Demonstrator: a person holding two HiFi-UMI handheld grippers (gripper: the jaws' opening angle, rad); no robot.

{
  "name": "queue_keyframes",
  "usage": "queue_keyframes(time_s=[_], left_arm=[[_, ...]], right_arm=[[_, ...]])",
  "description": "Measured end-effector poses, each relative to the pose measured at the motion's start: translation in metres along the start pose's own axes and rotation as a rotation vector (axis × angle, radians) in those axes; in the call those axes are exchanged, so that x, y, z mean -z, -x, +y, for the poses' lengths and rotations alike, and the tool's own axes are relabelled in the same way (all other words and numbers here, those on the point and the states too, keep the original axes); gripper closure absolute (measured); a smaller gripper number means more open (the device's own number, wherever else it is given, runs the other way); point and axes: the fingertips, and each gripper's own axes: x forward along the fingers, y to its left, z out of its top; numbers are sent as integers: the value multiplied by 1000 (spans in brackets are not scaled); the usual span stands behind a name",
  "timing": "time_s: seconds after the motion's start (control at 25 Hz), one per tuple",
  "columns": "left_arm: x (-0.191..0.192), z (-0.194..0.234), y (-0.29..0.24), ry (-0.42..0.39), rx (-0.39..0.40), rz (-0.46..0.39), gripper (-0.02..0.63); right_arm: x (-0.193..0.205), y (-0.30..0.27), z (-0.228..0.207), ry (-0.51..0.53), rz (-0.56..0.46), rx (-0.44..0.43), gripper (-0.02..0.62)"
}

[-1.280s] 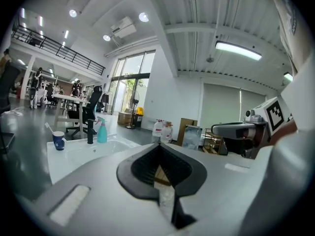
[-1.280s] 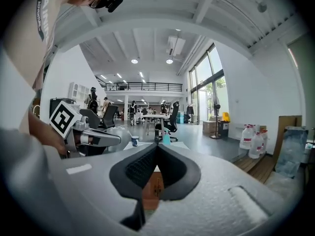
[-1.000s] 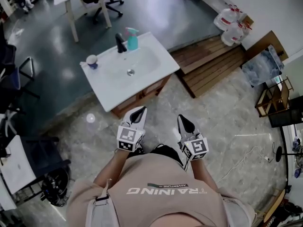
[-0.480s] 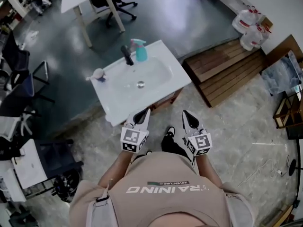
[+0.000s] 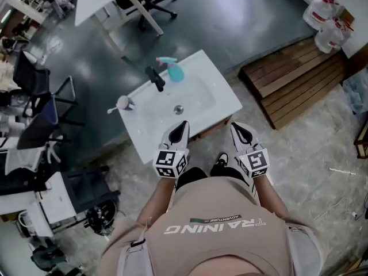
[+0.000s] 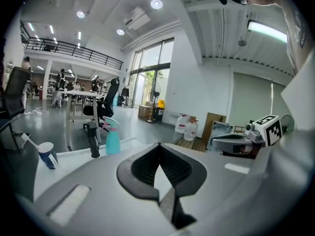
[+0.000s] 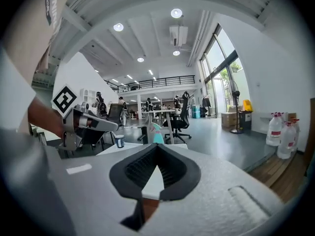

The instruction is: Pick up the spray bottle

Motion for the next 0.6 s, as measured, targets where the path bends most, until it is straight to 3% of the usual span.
queue_keyframes(time_s=[0.2,0.6], left_arm=[[7,1,-11,11,-24,44,591],[-7,46,-53,19,-40,38,591]], right_arm=[[2,-18,-8,-6,27,-72,594],[-8,-79,-32,23,66,-91,594]])
